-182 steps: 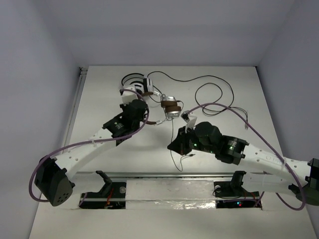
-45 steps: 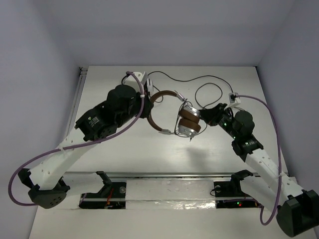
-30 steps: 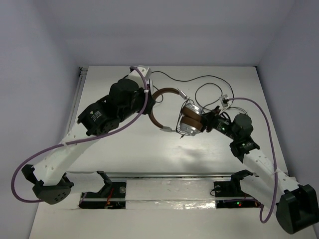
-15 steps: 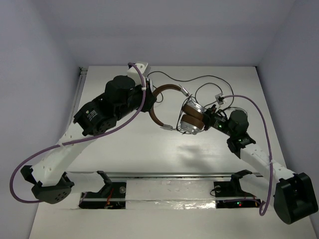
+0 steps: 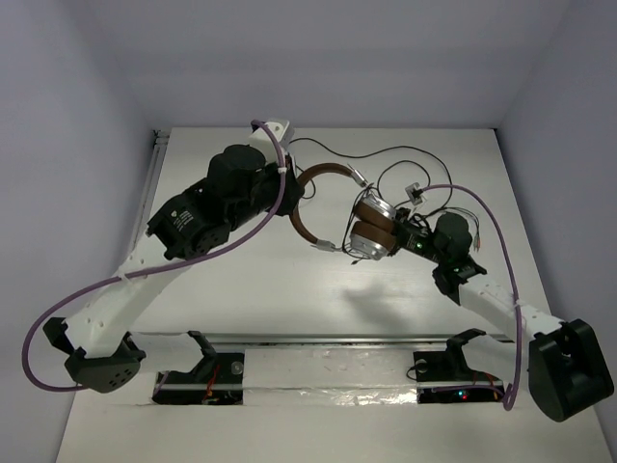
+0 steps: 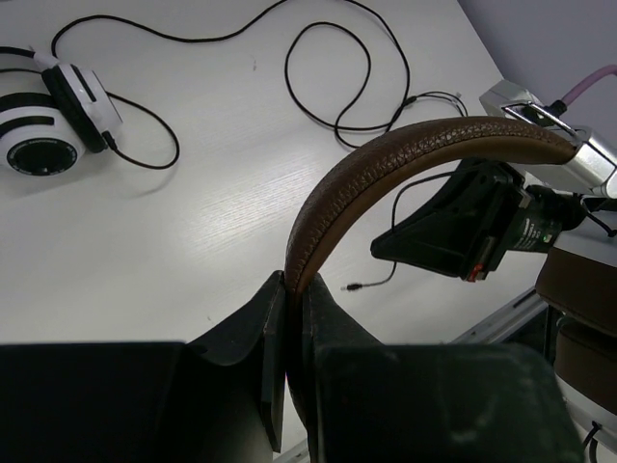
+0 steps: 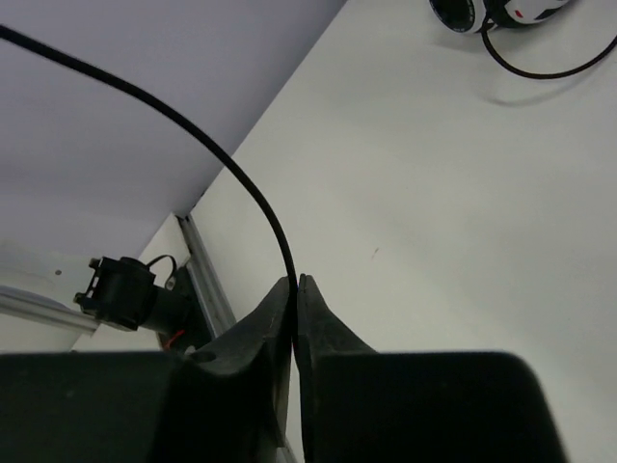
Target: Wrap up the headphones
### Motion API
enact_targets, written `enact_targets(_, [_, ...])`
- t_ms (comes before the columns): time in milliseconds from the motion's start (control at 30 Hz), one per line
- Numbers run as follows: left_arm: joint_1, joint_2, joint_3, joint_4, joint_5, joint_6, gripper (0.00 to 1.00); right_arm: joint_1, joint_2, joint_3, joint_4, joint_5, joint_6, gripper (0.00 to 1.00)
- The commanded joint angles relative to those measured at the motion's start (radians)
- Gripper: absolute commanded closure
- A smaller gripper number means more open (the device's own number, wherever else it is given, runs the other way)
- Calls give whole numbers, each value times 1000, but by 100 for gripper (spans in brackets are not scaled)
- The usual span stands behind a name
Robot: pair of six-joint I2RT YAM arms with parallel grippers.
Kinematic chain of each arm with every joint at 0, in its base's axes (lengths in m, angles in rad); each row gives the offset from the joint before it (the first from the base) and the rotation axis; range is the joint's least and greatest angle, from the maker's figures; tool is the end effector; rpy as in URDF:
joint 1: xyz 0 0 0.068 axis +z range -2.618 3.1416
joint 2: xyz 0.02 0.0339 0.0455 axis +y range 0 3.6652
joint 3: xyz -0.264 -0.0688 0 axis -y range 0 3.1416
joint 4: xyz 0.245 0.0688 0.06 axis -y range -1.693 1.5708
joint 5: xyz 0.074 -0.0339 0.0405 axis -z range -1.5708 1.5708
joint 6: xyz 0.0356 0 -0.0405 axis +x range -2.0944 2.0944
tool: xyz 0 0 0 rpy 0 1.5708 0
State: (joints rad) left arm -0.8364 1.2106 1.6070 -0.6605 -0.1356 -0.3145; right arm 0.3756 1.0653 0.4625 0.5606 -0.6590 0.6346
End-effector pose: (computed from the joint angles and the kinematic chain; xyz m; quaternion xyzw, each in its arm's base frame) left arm 0.1612 -0.1714 0.4820 0.1646 0.7760 -0.2849 0.5381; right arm 0.2060 0.1047 0.2507 -0.1338 0.7062 0.5213 0.4600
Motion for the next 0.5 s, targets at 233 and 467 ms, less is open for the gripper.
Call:
enact_targets(233, [34,49,-47,248,-205,-61,100,181,-33,-13,26,123,59,100])
enact_targets(467, [101,73,-157,415,-303,-126,100,256,-149,-97,1,291,160,100])
